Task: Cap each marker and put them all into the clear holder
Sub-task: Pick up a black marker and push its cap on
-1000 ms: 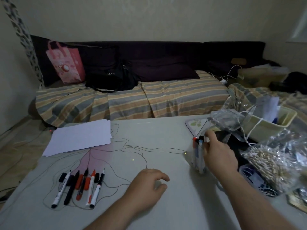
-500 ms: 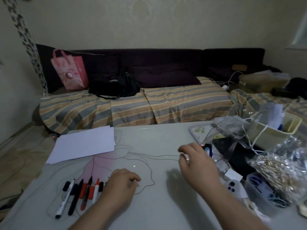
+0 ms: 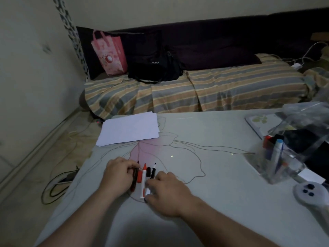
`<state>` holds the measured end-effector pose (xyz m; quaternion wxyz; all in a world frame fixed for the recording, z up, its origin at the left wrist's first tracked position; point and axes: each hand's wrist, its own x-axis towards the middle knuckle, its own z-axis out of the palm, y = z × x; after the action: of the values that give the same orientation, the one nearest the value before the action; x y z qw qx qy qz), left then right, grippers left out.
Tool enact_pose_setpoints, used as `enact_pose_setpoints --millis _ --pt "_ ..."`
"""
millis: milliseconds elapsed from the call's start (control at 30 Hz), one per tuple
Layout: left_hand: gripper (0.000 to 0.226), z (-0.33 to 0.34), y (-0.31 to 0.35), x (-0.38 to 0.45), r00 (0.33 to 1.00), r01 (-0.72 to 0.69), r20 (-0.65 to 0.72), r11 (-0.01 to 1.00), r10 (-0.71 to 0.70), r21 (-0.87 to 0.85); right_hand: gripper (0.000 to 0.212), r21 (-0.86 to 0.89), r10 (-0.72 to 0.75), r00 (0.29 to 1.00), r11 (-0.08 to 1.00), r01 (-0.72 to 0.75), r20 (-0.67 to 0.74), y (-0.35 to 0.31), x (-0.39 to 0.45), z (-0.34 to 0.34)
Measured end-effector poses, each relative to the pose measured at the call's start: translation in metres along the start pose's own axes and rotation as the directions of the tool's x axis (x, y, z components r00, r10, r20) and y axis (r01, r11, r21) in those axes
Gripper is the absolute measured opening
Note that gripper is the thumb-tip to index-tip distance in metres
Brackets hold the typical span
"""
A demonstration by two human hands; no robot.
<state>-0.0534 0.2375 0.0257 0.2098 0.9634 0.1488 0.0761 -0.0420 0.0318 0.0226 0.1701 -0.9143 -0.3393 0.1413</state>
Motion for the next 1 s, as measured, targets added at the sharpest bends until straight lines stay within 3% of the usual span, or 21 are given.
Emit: enact_pose_setpoints --millis 167,300,400,600,767,900,1000 --pt "0.033 0.006 0.006 0.000 0.999 -0.025 0.033 0.999 0.024 0.030 0.042 -0.014 0.048 0.998 0.999 -0.048 -0.036 -0.005 0.010 0.015" --pt "0.032 0.013 0.019 0.000 0.997 -0.032 0.076 0.983 0.018 0.179 0.037 -0.035 0.145 0.977 0.988 -0.152 -0.155 0.009 0.010 0.018" --pt "0.038 0.018 0.027 -0.001 0.994 -0.046 0.106 0.954 0.015 0.296 0.024 -0.059 0.201 0.967 0.975 -0.212 -0.154 0.030 0.002 0.014" --pt "0.038 0.026 0.043 0.003 0.994 -0.081 0.098 0.918 0.046 0.389 0.025 0.011 0.281 0.951 0.959 -0.282 -0.130 0.062 -0.020 -0.006" --pt "0.029 0.035 0.063 0.002 0.986 -0.145 0.126 0.920 0.105 0.365 0.020 0.047 0.327 0.938 0.945 -0.324 -0.112 0.081 -0.042 -0.025" --pt "0.030 0.047 0.073 0.001 0.958 -0.186 0.244 0.974 0.150 0.129 0.022 0.085 0.332 0.939 0.942 -0.325 -0.086 0.091 -0.062 -0.044" --pt "0.021 0.050 0.086 -0.002 0.929 -0.251 0.296 0.966 0.222 0.062 0.026 0.186 0.340 0.929 0.932 -0.311 -0.150 0.097 -0.076 -0.057"
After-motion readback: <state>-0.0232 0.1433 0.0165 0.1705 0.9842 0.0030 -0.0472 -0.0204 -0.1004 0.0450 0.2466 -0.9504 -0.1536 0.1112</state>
